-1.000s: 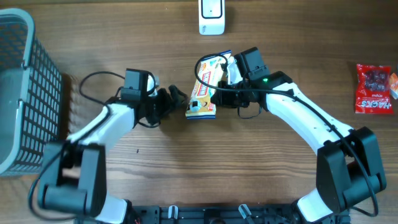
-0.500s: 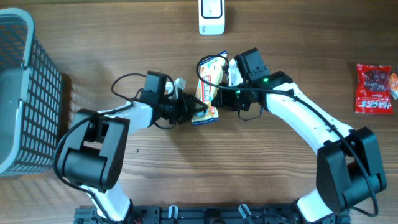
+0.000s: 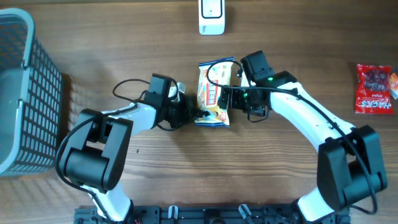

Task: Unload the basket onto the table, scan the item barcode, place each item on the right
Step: 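Raise the bag with the right gripper up to the white scanner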

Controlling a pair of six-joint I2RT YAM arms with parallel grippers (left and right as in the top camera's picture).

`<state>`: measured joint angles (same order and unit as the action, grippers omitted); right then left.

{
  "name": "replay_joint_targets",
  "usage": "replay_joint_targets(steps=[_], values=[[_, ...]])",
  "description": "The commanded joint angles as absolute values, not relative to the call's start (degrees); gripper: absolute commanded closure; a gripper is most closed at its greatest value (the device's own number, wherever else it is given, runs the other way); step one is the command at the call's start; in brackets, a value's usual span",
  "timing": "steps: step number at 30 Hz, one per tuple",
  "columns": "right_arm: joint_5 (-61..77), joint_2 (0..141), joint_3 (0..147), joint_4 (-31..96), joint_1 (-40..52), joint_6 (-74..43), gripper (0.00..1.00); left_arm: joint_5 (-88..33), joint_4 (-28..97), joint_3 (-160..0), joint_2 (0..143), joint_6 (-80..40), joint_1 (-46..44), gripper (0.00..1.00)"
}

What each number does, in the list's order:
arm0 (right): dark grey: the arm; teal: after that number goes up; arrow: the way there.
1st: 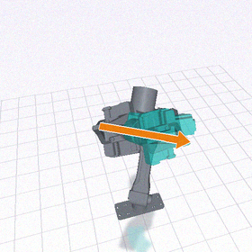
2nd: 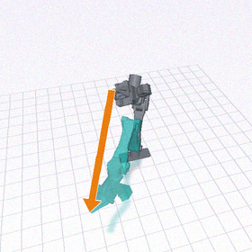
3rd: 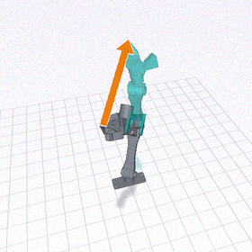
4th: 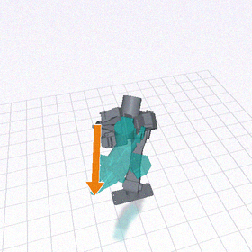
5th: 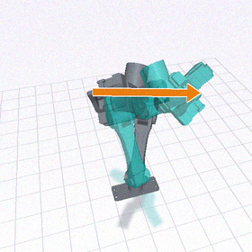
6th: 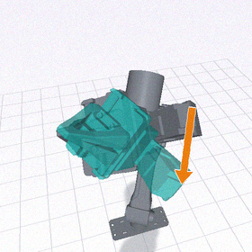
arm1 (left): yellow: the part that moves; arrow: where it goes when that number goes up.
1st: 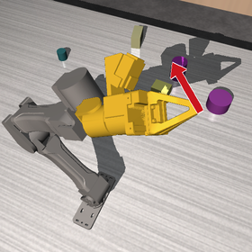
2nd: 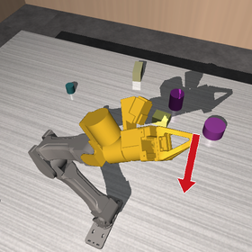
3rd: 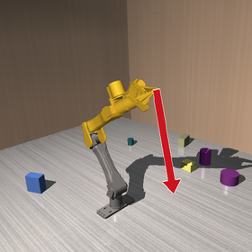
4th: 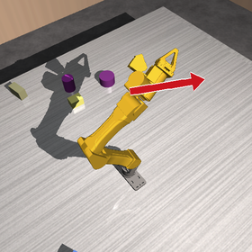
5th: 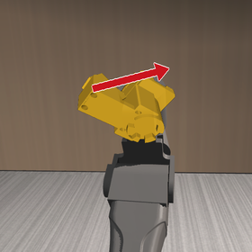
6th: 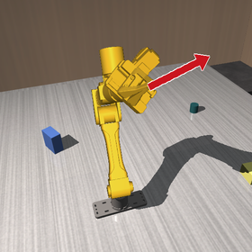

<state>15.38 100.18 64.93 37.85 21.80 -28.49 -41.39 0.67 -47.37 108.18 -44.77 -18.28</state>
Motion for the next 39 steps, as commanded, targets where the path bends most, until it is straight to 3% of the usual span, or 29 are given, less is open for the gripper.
replay_joint_targets(steps=[1, 8, 9, 10, 11, 13, 15, 16, 24, 30, 39], values=[[21.12, 104.88, 63.46, 32.86, 21.89, -30.11, 0.00, -37.80, 2.04, -46.81, 109.14, -47.22, -18.52, 0.96], [31.24, 111.53, 63.46, 26.81, 22.17, -30.20, 0.01, -37.56, 3.05, -46.81, 109.14, -47.20, -18.55, 0.96], [31.20, 111.98, 63.46, 26.83, 22.22, -30.17, 0.20, -37.54, 3.05, -46.81, 109.14, -47.18, -18.52, 0.95], [30.87, 111.98, 63.46, 27.03, 22.22, -30.20, 0.45, -37.36, 3.03, -46.81, 109.14, -47.00, -18.52, 0.78], [30.44, 111.87, 63.48, 27.09, 22.22, -30.28, 0.57, -37.26, 2.98, -46.81, 109.14, -46.76, -18.52, 0.68], [28.16, 111.61, 63.77, 28.32, 21.87, -32.60, 0.77, -36.67, 2.98, -46.81, 109.14, -46.76, -18.48, 0.48], [27.46, 111.37, 64.29, 29.34, 21.76, -32.29, 0.92, -36.77, 2.81, -46.83, 109.12, -46.74, -18.48, 0.41], [27.51, 111.31, 64.88, 29.98, 21.76, -31.62, 0.96, -36.99, 2.79, -46.83, 109.08, -46.74, -18.48, 0.38], [31.14, 110.28, 72.01, 31.11, 20.64, -28.29, 0.96, -37.39, 4.69, -47.31, 101.12, -41.67, -15.35, 0.26], [37.39, 110.24, 83.05, 27.05, 16.88, -34.39, 0.96, -24.27, 14.20, -47.31, 91.74, -39.20, -11.77, 0.00], [54.92, 115.28, 88.82, -2.68, 16.27, -52.05, 0.96, -23.66, 16.38, -47.31, 91.88, -39.22, -11.77, 0.00]])
